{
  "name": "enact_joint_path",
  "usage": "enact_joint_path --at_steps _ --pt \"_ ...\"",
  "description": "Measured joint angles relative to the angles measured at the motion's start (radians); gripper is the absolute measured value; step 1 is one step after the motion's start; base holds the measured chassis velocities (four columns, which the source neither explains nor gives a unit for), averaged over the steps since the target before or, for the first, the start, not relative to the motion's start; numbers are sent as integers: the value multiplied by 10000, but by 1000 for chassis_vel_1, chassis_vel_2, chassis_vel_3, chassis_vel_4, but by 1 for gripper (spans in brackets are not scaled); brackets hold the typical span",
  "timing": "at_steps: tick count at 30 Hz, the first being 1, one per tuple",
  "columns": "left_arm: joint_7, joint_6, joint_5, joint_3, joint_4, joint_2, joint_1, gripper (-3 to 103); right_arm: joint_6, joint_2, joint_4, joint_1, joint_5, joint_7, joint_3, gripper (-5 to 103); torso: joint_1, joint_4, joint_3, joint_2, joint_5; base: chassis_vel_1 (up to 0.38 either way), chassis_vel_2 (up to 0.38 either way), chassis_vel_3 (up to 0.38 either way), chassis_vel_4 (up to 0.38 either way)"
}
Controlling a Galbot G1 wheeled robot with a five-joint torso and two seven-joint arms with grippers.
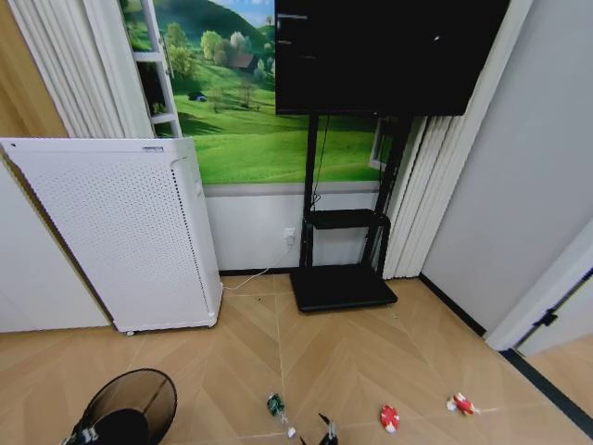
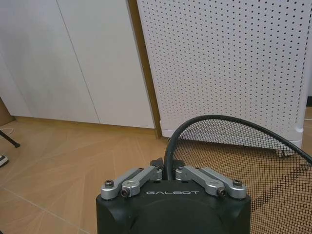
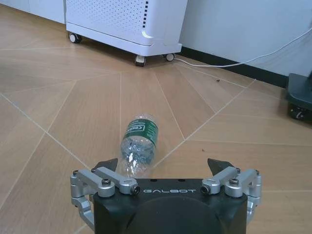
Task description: Pick up the trash bin and place the garbage on the floor into it.
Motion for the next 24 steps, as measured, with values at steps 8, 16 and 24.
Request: enact_joint_path --at_steps 8,16,24 --pt "-6 -2 54 -211 -26 -97 103 6 -369 134 -331 367 272 90 -516 100 0 1 -1 1 13 0 0 0 0" --pt "-31 -9 170 -233 -5 -193 21 6 -644 -277 -190 324 759 115 -1138 100 0 -6 3 -1 44 0 0 0 0" --pt "-99 164 447 236 179 -352 -533 6 -720 -1379 341 771 2304 24 -1009 100 0 0 2 -2 27 0 0 0 0"
